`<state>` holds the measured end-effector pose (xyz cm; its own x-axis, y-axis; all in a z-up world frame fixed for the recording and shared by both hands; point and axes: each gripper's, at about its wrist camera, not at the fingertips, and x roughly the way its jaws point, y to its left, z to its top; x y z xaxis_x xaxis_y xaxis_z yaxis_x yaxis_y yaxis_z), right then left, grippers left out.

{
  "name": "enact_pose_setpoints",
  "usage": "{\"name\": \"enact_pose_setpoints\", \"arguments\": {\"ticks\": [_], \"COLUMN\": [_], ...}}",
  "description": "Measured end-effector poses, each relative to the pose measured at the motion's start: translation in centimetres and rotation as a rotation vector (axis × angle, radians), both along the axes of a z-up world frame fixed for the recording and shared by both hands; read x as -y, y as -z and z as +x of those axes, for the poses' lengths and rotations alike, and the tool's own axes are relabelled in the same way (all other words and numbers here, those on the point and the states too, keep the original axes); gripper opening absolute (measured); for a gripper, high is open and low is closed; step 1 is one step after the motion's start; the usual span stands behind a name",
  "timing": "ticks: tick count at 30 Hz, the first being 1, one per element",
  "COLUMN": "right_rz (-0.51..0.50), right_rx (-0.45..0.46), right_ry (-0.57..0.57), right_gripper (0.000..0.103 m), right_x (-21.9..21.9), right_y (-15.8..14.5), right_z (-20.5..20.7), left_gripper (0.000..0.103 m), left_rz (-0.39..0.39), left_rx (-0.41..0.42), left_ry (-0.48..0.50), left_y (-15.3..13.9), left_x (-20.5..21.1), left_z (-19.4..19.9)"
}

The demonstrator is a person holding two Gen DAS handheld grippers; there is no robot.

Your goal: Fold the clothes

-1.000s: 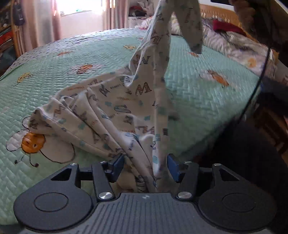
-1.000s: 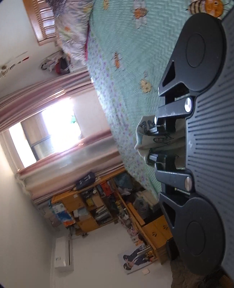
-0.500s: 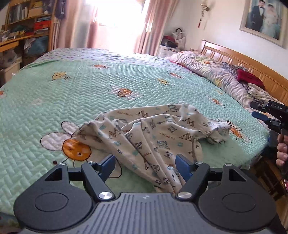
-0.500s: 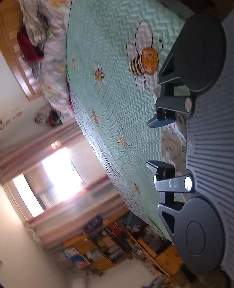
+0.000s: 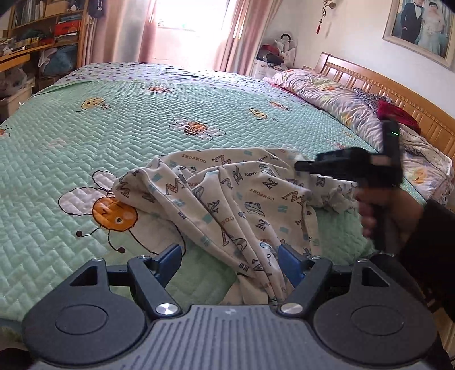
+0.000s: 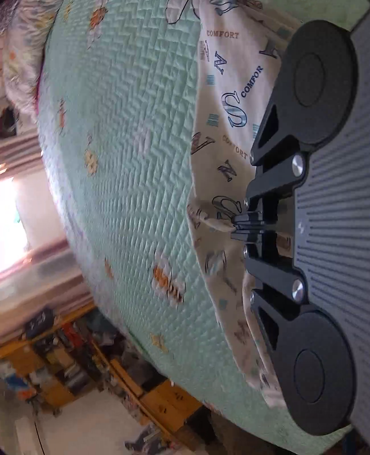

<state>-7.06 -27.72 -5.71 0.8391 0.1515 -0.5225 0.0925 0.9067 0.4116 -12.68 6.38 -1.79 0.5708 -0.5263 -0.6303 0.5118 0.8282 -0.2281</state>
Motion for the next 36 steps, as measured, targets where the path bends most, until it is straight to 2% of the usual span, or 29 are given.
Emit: {"name": "enact_pose_setpoints", "arguments": {"ticks": [4, 5, 6, 9, 10, 12, 14, 15, 16, 18, 20, 21, 23, 24, 26, 29, 30, 32, 34, 36], "right_rz": [0.044, 0.037, 0.026, 0.02, 0.047, 0.152, 0.187, 0.177, 0.149, 0.102, 0.088, 0.095, 0.109, 0.097, 0.051, -0.052, -0.082, -0.09, -0.07, -0.036], "right_rx": [0.186, 0.196, 0.168, 0.023, 0.023, 0.111, 0.213, 0.227, 0.209, 0.153, 0.046, -0.004, -0.088, -0.096, -0.018, 0.191, 0.188, 0.106, 0.033, 0.025], "right_ry": [-0.258, -0.322, -0.361, -0.322, -0.274, -0.206, -0.148, -0.123, -0.103, -0.062, -0.018, -0.011, -0.059, -0.086, -0.161, -0.344, -0.374, -0.404, -0.362, -0.324], "right_gripper": [0.004, 0.004, 0.005, 0.021, 0.022, 0.024, 0.051, 0.077, 0.086, 0.085, 0.085, 0.078, 0.025, 0.009, 0.009, 0.009, 0.009, 0.009, 0.009, 0.009], "right_x": [-3.4, -4.1, -4.4, -3.5, -2.7, -0.7, 0.0, 0.1, 0.1, 0.0, -0.4, -0.5, -1.6, -2.7, -5.5, -9.3, -9.6, -9.2, -7.7, -6.4], "right_y": [-2.6, -2.8, -2.6, -1.2, -1.2, -2.5, -4.3, -4.8, -4.9, -4.7, -2.7, -1.4, 1.3, 1.8, 1.1, -1.7, -1.7, -0.8, 0.7, 1.2], "right_z": [-9.2, -11.1, -12.4, -14.1, -14.5, -15.2, -14.9, -13.9, -12.2, -8.7, -5.0, -3.6, -1.7, -1.7, -3.8, -9.3, -10.3, -11.4, -12.0, -13.0], "left_gripper": [0.077, 0.077, 0.078, 0.078, 0.078, 0.078, 0.079, 0.08, 0.08, 0.08, 0.08, 0.081, 0.083, 0.083, 0.083, 0.083, 0.083, 0.083, 0.083, 0.083], "left_rz": [-0.025, -0.037, -0.044, -0.047, -0.048, -0.048, -0.041, -0.04, -0.039, -0.033, -0.025, -0.023, -0.019, -0.015, -0.012, -0.02, -0.021, -0.019, -0.005, 0.022], "left_rx": [0.011, 0.017, 0.021, 0.028, 0.03, 0.036, 0.044, 0.044, 0.044, 0.048, 0.059, 0.064, 0.071, 0.072, 0.07, 0.066, 0.064, 0.062, 0.071, 0.09], "left_ry": [0.005, 0.011, 0.014, 0.013, 0.015, 0.025, 0.031, 0.03, 0.028, 0.024, 0.023, 0.022, 0.014, 0.006, -0.012, -0.025, -0.027, -0.014, 0.025, 0.064], "left_y": [-0.2, -0.4, -0.5, -0.7, -0.7, -0.9, -1.0, -1.0, -1.0, -1.1, -1.4, -1.6, -1.7, -1.8, -1.8, -1.7, -1.7, -1.7, -1.7, -1.9], "left_x": [-0.4, -0.4, -0.3, 0.1, 0.2, 0.4, 0.6, 0.7, 0.7, 0.7, 0.6, 0.4, -0.1, -0.4, -1.1, -1.8, -1.8, -1.3, -0.2, 1.2], "left_z": [0.7, 0.8, 1.0, 1.6, 1.6, 1.4, 1.1, 1.0, 1.0, 0.8, 0.4, 0.2, -0.2, -0.3, -0.2, 0.2, 0.5, 1.1, 1.7, 2.6]}}
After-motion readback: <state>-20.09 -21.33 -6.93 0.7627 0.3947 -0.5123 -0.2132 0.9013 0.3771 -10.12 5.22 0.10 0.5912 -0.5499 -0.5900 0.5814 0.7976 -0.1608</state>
